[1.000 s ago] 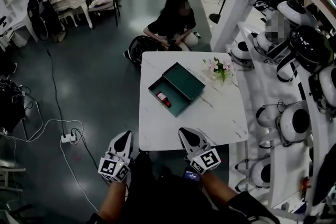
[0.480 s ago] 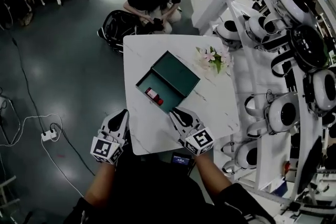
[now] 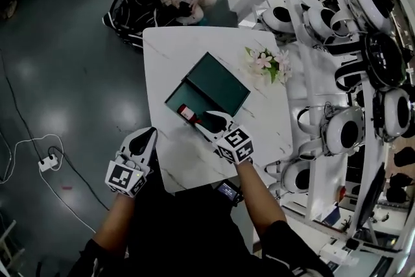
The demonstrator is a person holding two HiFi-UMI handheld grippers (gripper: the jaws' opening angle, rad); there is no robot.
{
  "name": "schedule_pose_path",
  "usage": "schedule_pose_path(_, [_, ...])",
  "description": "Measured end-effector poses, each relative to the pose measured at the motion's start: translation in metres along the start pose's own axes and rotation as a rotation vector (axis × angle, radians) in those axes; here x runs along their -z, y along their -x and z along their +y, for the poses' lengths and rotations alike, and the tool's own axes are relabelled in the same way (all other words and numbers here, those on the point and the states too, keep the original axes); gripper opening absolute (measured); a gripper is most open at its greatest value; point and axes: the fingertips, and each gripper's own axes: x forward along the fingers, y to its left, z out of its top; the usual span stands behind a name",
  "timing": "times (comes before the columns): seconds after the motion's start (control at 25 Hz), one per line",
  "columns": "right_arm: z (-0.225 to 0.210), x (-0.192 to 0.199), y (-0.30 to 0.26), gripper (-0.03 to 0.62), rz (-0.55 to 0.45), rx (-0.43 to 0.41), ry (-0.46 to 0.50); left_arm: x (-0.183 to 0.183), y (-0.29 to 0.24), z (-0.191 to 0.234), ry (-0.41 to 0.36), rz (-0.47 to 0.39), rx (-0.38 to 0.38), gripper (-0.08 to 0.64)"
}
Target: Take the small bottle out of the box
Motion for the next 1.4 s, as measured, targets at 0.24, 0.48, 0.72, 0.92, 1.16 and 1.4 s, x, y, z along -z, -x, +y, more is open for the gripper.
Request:
schedule_pose_path(0.24, [-0.016,0.028,-0.047,0.196,0.217,-0.063,0.040,0.024,0.002,0.003,0.009,0.038,-0.012,0.015])
schedule_pose_path(0.48, [-0.025,0.051,-0.070,0.201,0.361,-0.089,0.041,0.021,-0.008,0.003,0.041,0.033,-0.041,0.017])
schedule_pose_path(0.72, [-0.020,0.055,-0.079,0.210,0.449,-0.142,-0.003,0.021,-0.011,0.015,0.049,0.023,-0.062,0.017])
schedule_pose_path(0.92, [-0.022,0.056,-0.084,0.233,0.528,-0.152,0.009,0.022,-0.015,0.018,0.074,0.023,-0.067,0.017])
schedule_pose_path(1.16, [-0.022,0.057,-0.092,0.252,0.579,-0.148,0.011,0.022,-0.017,0.021,0.078,0.014,-0.063,0.017])
schedule_pose_path(1.4, [-0.025,0.054,-0.101,0.250,0.584,-0.108,0.054,0.018,-0.016,0.026,0.069,0.001,-0.058,0.017])
